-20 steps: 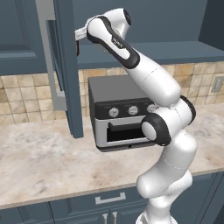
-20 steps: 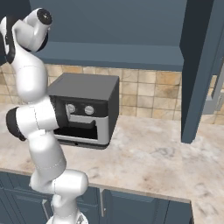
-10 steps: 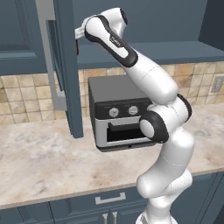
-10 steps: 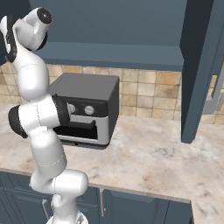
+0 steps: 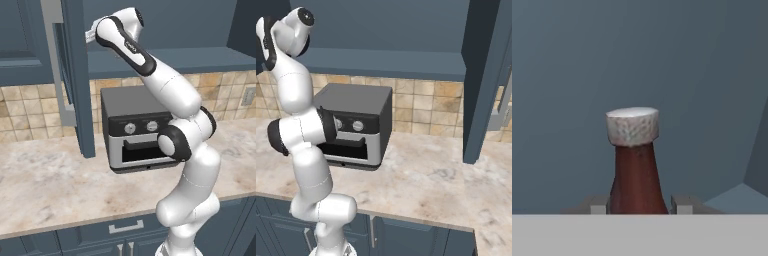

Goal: Collect the paprika, ketchup, and shaker from the cabinet and place them next to the stove.

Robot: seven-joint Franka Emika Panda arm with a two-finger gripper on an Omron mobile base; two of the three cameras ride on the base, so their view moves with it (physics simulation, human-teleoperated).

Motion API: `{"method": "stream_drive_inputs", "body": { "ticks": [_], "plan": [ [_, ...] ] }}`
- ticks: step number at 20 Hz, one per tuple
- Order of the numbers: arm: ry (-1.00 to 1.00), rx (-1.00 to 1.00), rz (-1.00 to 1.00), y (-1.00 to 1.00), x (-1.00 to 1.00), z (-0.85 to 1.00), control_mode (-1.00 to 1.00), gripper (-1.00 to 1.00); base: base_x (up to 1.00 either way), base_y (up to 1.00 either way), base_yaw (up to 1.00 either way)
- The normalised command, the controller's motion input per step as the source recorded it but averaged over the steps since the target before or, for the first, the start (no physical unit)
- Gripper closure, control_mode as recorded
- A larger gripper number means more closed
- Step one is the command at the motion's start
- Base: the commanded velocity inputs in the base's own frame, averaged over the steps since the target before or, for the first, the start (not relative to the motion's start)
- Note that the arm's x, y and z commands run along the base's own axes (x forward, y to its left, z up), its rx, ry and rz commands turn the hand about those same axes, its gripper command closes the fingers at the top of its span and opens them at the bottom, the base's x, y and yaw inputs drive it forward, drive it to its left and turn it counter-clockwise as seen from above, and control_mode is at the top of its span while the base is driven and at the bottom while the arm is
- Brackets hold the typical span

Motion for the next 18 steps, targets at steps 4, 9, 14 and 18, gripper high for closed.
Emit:
{"method": "stream_drive_inputs", "body": {
  "ticks": [4, 9, 14, 18],
  "plan": [
    [0.00, 0.00, 0.00, 0.00, 0.00, 0.00, -1.00, 1.00, 0.00, 0.00, 0.00],
    [0.00, 0.00, 0.00, -0.01, 0.00, 0.00, -1.00, 1.00, 0.00, 0.00, 0.00],
    [0.00, 0.01, 0.00, -0.07, 0.00, -0.02, -1.00, 1.00, 0.00, 0.00, 0.00],
    [-0.01, 0.06, 0.00, -0.20, -0.02, -0.07, -1.00, 1.00, 0.00, 0.00, 0.00]
  ]
}}
